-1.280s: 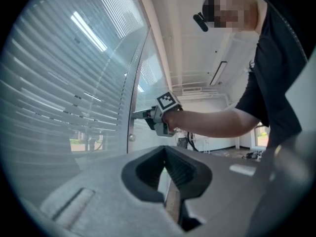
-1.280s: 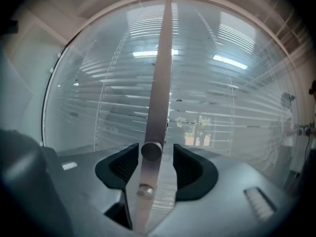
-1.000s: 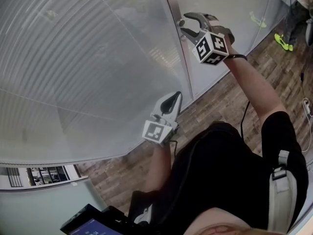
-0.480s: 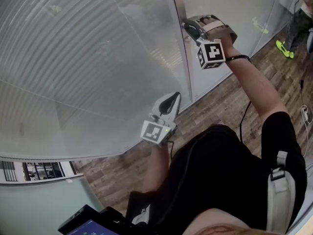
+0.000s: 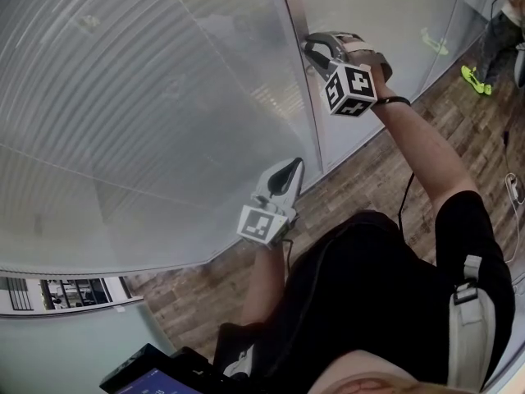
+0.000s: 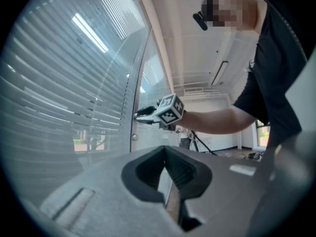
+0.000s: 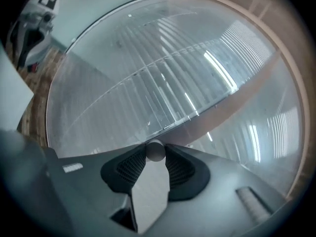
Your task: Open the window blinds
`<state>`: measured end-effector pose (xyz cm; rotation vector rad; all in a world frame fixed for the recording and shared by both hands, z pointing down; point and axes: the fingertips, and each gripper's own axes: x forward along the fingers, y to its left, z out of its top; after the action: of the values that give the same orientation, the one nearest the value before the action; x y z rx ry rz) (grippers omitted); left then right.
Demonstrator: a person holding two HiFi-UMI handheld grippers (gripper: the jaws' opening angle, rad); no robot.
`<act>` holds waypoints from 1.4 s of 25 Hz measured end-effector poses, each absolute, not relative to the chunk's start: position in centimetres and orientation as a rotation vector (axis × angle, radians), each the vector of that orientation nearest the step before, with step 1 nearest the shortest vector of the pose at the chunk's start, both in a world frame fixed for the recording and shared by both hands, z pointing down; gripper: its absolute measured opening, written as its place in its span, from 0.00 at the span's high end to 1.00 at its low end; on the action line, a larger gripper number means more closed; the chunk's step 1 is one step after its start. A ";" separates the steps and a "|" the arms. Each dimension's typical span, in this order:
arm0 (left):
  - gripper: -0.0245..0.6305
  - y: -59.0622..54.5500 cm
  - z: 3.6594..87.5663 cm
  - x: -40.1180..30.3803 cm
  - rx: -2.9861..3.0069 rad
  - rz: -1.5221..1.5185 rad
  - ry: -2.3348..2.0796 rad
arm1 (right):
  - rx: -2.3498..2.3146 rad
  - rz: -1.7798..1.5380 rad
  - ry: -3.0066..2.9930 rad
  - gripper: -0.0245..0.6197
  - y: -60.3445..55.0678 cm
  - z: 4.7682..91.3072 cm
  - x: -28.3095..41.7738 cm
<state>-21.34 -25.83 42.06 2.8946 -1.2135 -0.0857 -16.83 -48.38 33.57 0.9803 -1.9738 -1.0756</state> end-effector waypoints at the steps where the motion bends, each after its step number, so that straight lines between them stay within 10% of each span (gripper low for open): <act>1: 0.96 -25.9 42.1 -21.3 2.896 -0.086 -1.211 | 1.013 -1.000 -2.040 0.77 -48.4 33.4 -16.8; 18: 0.96 -25.8 42.2 -19.9 2.905 -0.084 -1.169 | 1.345 0.159 -2.738 0.77 -49.5 33.2 -15.5; 35: 0.96 -25.3 43.1 -19.4 2.902 -0.062 -1.168 | 1.382 0.224 -2.767 0.76 -49.4 33.6 -15.5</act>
<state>-19.39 -25.30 43.14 2.9018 -1.1677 -0.0618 -15.52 -49.39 33.65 1.3824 -2.7671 0.2237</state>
